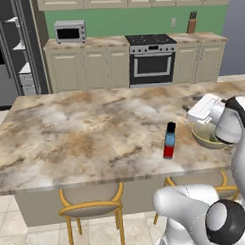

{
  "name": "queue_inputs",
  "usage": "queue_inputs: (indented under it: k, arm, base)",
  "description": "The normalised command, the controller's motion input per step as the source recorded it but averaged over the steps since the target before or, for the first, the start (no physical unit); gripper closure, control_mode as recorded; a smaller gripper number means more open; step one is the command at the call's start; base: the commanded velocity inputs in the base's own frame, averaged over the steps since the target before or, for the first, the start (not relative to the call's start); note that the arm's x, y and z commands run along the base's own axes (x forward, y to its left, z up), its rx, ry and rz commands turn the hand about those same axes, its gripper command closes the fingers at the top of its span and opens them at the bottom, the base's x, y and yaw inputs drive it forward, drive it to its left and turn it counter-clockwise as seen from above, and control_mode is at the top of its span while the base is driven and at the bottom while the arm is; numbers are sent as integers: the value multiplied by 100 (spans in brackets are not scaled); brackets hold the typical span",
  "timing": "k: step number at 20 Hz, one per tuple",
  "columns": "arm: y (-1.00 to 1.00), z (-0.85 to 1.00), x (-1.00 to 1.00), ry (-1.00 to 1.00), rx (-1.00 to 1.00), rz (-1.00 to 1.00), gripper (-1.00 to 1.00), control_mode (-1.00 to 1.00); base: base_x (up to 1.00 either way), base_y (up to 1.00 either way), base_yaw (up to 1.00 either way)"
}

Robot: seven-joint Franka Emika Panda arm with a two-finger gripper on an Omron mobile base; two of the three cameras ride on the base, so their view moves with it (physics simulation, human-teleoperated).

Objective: There is a bowl on the dining counter. Grab a lemon wedge from the fridge and place it in the bowl. Then get the liquor bottle and glass cup from the cabinet and place them next to the bowl.

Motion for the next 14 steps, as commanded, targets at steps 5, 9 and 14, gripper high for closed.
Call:
queue_inputs:
  k: [5,9,14]
  arm:
    - [11,72,-39,23,5,-22,-100,-100]
    - [13,61,-45,33,4,-22,-100,-100]
    - [16,59,-39,38,3,-23,-100,-100]
  base:
    - [0,0,0]
    - [0,0,0]
    - [0,0,0]
